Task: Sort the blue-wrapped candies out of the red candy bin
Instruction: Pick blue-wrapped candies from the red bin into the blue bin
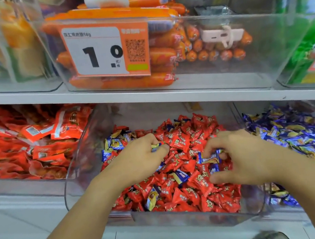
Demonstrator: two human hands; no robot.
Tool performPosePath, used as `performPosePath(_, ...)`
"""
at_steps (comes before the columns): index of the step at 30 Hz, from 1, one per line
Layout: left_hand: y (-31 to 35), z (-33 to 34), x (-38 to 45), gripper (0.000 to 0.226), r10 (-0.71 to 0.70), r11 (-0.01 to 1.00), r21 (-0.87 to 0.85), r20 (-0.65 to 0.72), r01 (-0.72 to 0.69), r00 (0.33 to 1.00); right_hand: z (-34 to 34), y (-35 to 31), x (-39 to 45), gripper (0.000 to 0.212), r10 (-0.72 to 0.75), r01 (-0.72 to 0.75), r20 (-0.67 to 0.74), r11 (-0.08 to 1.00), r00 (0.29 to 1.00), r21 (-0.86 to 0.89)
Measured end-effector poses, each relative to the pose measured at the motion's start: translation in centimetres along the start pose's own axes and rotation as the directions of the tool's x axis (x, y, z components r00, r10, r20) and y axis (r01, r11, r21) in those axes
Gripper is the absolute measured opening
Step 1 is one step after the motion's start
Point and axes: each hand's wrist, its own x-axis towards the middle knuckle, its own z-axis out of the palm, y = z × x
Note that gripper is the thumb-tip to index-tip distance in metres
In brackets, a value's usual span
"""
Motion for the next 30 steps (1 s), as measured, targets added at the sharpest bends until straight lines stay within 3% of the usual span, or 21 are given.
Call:
performPosePath(2, -0.1, 0.0, 0.0, 0.031, 0.029, 0.985, 0.17, -0.042, -0.022, 0.999, 0.5, -0.1, 0.4, 0.03, 0.015, -0.013, 0.017, 0.996, 1.0, -0.091)
performPosePath(6, -0.5, -0.3, 0.2, 0.012, 0.01, 0.963, 0.27, 0.009, -0.012, 1.0, 0.5, 0.5, 0.4, 0.01, 0.032, -0.022, -0.11, 0.995, 0.993, 0.099)
performPosePath(11, -0.8, -0.7, -0.1, 0.039, 0.006, 0.926, 0.377, 0.046, -0.023, 0.999, 0.0, 0.3, -0.3, 0.016, 0.045, 0.018, -0.258, 0.971, 0.965, 0.238)
performPosePath(14, -0.4, -1.5, -0.4, 0.036, 0.024, 0.949, 0.314, 0.01, -0.025, 1.0, 0.4, -0.4, 0.3, 0.02, 0.066, -0.022, -0.225, 0.981, 0.972, 0.19)
performPosePath(17, -0.7, -2.6, -0.5, 0.029, -0.005, 0.994, 0.105, -0.063, 0.012, 0.998, 1.0, -1.2, 1.0, 0.027, 0.096, -0.088, -0.155, 0.994, 0.983, 0.061)
performPosePath(22, -1.4, -3.3, -0.9, 0.028, -0.06, 0.997, -0.051, -0.033, 0.058, 0.998, 1.1, -1.8, 1.6, 0.035, 0.135, -0.139, -0.165, 0.99, 0.977, -0.012)
performPosePath(26, -1.5, -3.5, -1.6, 0.023, -0.09, 0.99, -0.101, 0.064, 0.096, 0.994, 0.6, -1.6, 1.5, 0.029, 0.134, -0.097, -0.212, 0.98, 0.968, 0.176)
performPosePath(30, -1.9, -3.1, -2.1, 0.017, -0.035, 0.993, -0.108, 0.114, 0.048, 0.993, 0.6, -2.9, 1.2, 0.03, 0.054, 0.032, -0.162, 0.873, 0.985, 0.486)
